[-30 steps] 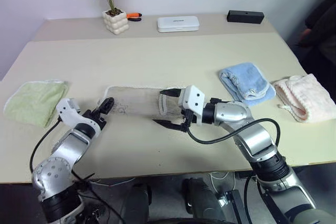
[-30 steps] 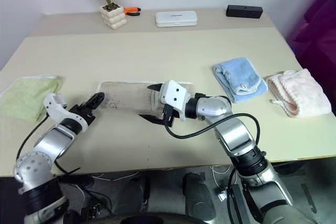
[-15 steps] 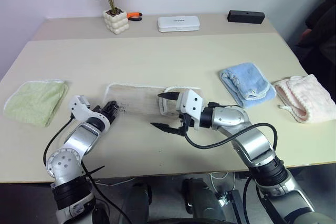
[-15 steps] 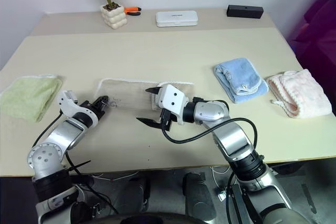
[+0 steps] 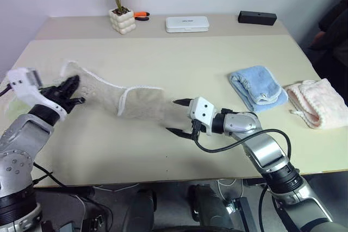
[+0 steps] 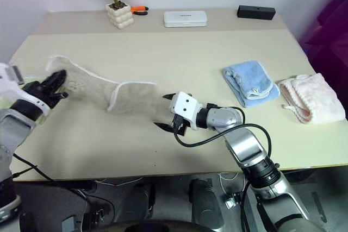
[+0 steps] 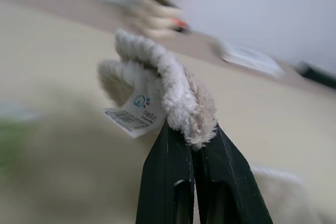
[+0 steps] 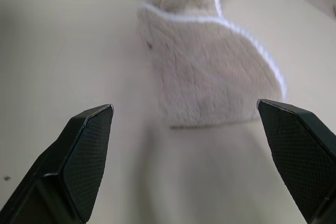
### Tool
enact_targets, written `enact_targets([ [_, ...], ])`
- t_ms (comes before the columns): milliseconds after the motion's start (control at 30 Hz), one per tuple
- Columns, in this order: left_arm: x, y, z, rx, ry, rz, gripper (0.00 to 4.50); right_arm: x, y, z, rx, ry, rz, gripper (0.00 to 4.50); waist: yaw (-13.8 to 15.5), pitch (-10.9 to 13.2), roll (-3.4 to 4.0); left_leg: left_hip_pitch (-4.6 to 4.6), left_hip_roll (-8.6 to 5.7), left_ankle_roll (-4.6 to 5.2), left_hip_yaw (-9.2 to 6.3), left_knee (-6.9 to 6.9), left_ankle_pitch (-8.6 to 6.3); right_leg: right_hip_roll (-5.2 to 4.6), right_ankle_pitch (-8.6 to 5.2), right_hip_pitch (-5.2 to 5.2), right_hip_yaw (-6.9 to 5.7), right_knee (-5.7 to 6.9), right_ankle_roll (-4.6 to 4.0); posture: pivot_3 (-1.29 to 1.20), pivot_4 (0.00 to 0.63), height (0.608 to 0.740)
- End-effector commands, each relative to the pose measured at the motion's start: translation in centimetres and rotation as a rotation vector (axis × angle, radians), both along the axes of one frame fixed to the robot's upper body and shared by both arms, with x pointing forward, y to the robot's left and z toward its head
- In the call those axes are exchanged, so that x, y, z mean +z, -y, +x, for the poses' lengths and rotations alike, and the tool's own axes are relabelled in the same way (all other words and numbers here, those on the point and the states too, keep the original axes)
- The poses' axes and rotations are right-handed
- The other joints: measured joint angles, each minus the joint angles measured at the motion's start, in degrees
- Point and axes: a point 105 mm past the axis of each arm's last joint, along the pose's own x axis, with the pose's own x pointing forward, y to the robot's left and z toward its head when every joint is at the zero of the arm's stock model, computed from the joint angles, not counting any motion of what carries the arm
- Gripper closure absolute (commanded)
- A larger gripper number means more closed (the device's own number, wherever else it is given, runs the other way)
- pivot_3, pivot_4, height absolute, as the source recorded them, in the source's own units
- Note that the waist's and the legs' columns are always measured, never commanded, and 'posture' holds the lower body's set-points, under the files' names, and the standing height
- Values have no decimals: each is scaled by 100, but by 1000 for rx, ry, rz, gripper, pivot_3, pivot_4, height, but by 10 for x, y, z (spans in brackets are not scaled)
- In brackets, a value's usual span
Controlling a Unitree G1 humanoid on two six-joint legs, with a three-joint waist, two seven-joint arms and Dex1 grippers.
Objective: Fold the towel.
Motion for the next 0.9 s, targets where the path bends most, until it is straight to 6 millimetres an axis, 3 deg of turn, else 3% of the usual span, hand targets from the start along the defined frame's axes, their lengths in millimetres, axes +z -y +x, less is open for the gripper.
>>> enact_targets([
  [33, -16, 49, -12, -236, 3, 199, 4485, 7, -2, -1, 9, 45, 17, 0, -16, 0, 0, 0, 0, 0, 0, -1, 0, 0, 0, 0, 1, -3, 0, 0, 150, 737],
  [133, -43, 70, -15, -337, -42, 312, 4485, 5, -4, -2, 10, 45, 18, 0, -53, 0, 2, 5, 1, 0, 3, -12, 0, 3, 0, -2, 5, -5, 0, 0, 150, 737],
  [233, -58, 79, -13, -369, -67, 346, 4485, 5, -4, -2, 2, 46, 21, 0, -44, 0, 2, 3, 4, 1, 3, -14, 0, 8, 1, -8, 5, -4, 1, 0, 150, 737],
  [433, -69, 84, -4, -374, -91, 338, 4485, 2, -1, -1, -23, 52, 13, 0, -18, 0, 1, -1, 4, 2, 4, -10, 0, 6, 1, -8, 5, -5, 2, 0, 150, 737],
  [567, -65, 81, -5, -377, -89, 292, 2636, 2, -1, -1, -27, 53, 13, 0, -20, 1, 2, -1, 5, 2, 3, -10, 0, 5, 2, -8, 4, -4, 3, 0, 150, 737],
  [700, -35, 61, -17, -355, -71, 120, 706, 4, -1, 0, -34, 58, 22, 0, -56, 1, 0, 0, 6, 2, 3, -10, 0, 6, 3, -8, 4, -2, 4, 0, 150, 737],
  [800, -15, 40, -31, -336, -44, 59, 706, 11, -2, 3, -50, 47, 62, 0, -92, 1, 1, 2, 13, 4, 1, -11, -1, 9, 7, -12, 2, 6, 13, 0, 150, 737],
  [900, -7, 20, -26, -229, -14, 71, 1668, 18, -3, 11, -81, 37, 108, 859, -77, 2, 2, 3, 13, 4, -1, -8, -1, 9, 3, -11, -1, 16, 6, 0, 150, 737],
])
